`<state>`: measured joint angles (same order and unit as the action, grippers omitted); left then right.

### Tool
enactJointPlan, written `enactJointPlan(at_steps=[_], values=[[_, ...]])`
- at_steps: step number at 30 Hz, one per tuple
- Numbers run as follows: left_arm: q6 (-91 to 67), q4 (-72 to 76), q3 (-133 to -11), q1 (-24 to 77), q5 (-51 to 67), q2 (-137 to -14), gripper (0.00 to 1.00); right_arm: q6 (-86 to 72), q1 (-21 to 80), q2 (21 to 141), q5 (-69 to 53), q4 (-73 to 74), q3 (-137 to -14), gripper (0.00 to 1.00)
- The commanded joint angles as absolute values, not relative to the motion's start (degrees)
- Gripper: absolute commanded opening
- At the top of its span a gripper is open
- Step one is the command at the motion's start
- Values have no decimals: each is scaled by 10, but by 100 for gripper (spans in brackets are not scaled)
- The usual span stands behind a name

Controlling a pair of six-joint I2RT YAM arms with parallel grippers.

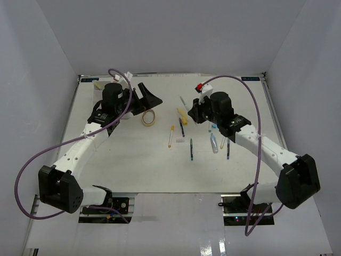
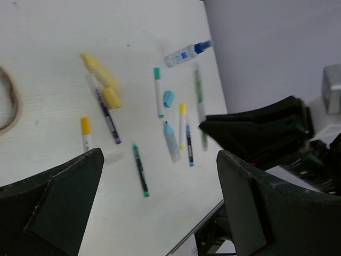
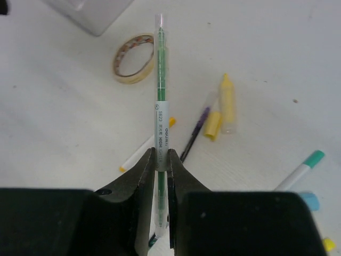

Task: Sort the stationery into containers
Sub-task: Pick up the pen from the center of the board.

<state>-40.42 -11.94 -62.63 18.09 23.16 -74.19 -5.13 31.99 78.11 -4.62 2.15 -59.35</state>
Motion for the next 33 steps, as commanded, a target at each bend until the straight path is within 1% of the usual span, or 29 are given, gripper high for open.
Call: enactJointPlan(at_steps=[1, 6, 9, 13, 14, 16, 17, 19, 20, 23, 24, 26, 27, 29, 30, 31, 33], values=[[-445, -91, -676, 232, 195, -748, 98, -58, 358, 733, -76, -26, -554, 16], [-454, -81, -714, 284, 166, -784, 98, -77, 381, 677, -88, -62, -515, 18], [-454, -82, -730, 316, 144, -808, 98, -82, 385, 667, -92, -75, -500, 18], [-468, -85, -727, 345, 123, -824, 94, -91, 386, 657, -98, -88, -486, 18], [-470, -86, -727, 347, 118, -826, 89, -93, 386, 655, -103, -95, -483, 18], [-476, -86, -727, 352, 120, -834, 83, -100, 386, 650, -105, -105, -476, 18], [-477, -87, -729, 353, 123, -837, 78, -101, 386, 650, -105, -109, -473, 18], [-476, -86, -733, 360, 124, -843, 72, -103, 386, 648, -105, -117, -468, 18], [-475, -87, -737, 364, 124, -845, 65, -105, 386, 648, -103, -120, -466, 19], [-475, -86, -740, 367, 124, -850, 52, -107, 386, 647, -99, -125, -461, 19], [-475, -86, -740, 368, 124, -850, 44, -109, 386, 647, -98, -128, -457, 19], [-474, -87, -739, 369, 123, -851, 35, -109, 386, 646, -96, -132, -454, 20], [-473, -87, -739, 369, 124, -852, 26, -109, 386, 647, -96, -133, -454, 20], [-472, -87, -738, 369, 124, -851, 18, -110, 386, 647, -95, -135, -451, 20], [-471, -87, -737, 369, 122, -850, 10, -111, 386, 648, -94, -135, -451, 20], [-469, -86, -736, 369, 121, -850, 7, -111, 386, 648, -92, -136, -449, 20], [-463, -88, -736, 369, 117, -848, 4, -112, 386, 648, -91, -138, -447, 22]])
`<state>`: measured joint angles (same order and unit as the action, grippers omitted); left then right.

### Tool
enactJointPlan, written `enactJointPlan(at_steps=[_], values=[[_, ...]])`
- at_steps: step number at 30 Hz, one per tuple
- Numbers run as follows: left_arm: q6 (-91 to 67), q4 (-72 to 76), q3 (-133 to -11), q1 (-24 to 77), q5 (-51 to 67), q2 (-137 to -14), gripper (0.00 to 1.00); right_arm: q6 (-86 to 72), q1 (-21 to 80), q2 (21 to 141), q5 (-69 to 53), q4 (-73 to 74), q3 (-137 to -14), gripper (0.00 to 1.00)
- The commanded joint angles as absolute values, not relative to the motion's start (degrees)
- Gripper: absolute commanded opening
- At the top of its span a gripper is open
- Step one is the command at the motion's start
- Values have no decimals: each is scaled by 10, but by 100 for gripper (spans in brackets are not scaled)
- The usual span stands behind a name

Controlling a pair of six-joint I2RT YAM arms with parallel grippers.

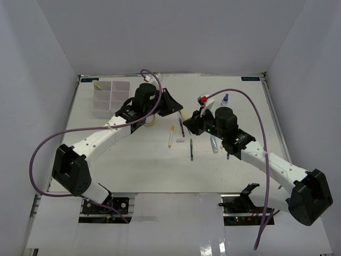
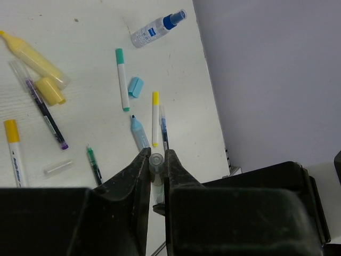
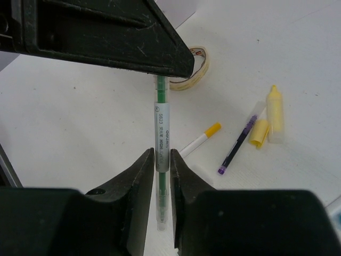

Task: Sort the stationery into containers
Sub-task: Pick up the pen from the center of the board, then place the pen in the storage box.

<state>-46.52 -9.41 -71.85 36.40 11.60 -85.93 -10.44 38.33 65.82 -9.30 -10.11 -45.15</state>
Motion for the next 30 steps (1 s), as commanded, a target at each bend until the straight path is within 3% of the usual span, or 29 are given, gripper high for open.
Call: enactJointPlan(at_steps=[1, 3, 8, 12, 13, 14, 18, 26, 30], values=[[-460, -90, -735, 369, 110, -847, 2, -112, 386, 647, -88, -138, -446, 25], [-447, -95, -737, 369, 99, -844, 2, -112, 386, 645, -87, -138, -446, 29], [-399, -117, -748, 368, 11, -834, 2, -105, 386, 635, -59, -120, -443, 65], [-353, -148, -761, 351, -79, -830, 2, -98, 385, 620, -33, -93, -436, 84], [-333, -151, -763, 345, -97, -827, 2, -96, 385, 615, -24, -91, -432, 95], [-326, -153, -763, 323, -111, -824, 2, -89, 385, 606, -18, -89, -427, 100], [-303, -137, -746, 225, -135, -805, 3, -69, 385, 575, -3, -83, -400, 90], [-266, -69, -773, 42, -172, -841, 4, -51, 385, 522, 47, -86, -342, 90], [-258, -33, -816, 1, -191, -890, 5, -48, 385, 510, 41, -82, -324, 90]])
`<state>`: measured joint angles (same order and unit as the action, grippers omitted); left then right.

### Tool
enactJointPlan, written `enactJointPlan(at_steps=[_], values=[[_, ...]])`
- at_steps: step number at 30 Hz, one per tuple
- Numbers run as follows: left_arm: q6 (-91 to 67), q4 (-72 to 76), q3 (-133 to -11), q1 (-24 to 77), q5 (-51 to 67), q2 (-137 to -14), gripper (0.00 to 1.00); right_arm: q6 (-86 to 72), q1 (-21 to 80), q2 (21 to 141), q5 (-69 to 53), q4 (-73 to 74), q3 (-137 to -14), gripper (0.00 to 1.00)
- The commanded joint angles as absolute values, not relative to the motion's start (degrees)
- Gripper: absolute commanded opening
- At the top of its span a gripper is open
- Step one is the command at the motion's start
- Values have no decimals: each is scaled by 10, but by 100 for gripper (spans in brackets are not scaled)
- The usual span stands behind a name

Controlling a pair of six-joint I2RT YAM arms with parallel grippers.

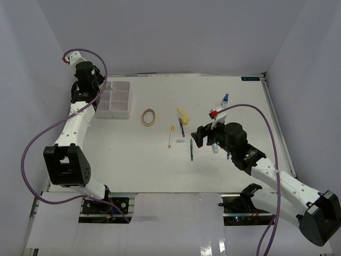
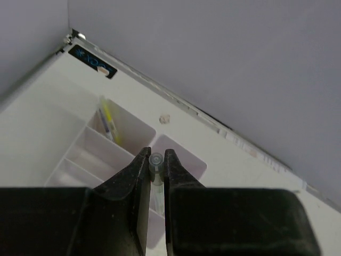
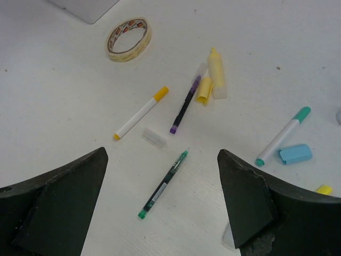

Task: Sort the stationery into containers
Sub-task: Place the pen in the storage box.

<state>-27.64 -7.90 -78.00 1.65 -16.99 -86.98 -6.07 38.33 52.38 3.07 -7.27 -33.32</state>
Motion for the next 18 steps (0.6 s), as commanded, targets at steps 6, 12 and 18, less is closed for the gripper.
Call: enactJointPlan(at_steps=[6, 12, 18], values=[[-267, 10, -864, -56, -192, -957, 6, -46, 384, 505, 40, -79, -313, 90], [-267, 34, -906, -73, -192, -1022, 8, -40, 385, 504, 44, -76, -310, 90], [-275, 44, -923, -76, -174, -1069, 8, -40, 385, 503, 46, -76, -306, 90]])
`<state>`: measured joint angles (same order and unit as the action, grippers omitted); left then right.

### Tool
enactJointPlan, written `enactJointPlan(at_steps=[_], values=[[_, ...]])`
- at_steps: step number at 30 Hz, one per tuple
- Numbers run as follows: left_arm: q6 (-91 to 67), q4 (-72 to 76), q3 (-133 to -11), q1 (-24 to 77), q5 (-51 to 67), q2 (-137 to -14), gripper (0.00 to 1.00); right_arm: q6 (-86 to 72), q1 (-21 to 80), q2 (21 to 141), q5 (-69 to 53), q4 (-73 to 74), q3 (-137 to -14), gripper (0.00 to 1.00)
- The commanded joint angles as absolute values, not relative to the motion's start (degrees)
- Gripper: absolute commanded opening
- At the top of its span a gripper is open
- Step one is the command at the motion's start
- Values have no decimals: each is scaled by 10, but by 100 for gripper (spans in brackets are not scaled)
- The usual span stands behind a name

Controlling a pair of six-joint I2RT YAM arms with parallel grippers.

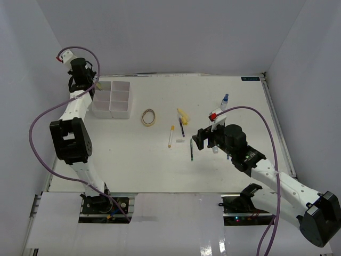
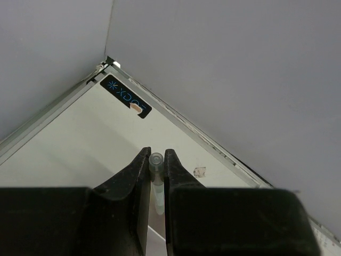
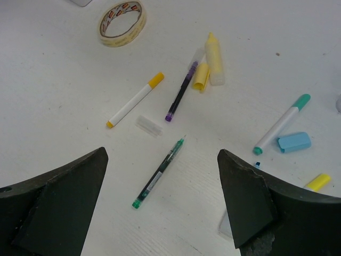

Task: Sort the stationery into containers
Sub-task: Place the pen in the storage box.

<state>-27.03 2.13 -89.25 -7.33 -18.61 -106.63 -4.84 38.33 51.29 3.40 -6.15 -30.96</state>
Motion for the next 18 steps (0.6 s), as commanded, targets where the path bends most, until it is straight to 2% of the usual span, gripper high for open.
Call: enactJointPlan(at_steps=[1, 7, 12, 16, 18], values=[[-278, 45, -921, -76, -171, -1074, 9, -40, 384, 503, 46, -76, -305, 90], [-287, 62, -911, -76, -153, -1097, 21, -40, 385, 497, 46, -70, -305, 90], [-287, 59, -909, -75, -141, -1096, 45, -46, 384, 487, 44, -65, -303, 90], [-280, 42, -908, -76, -133, -1081, 57, -54, 384, 475, 44, -59, -304, 90], [-276, 38, -905, -75, -127, -1072, 66, -59, 384, 466, 47, -59, -304, 90]])
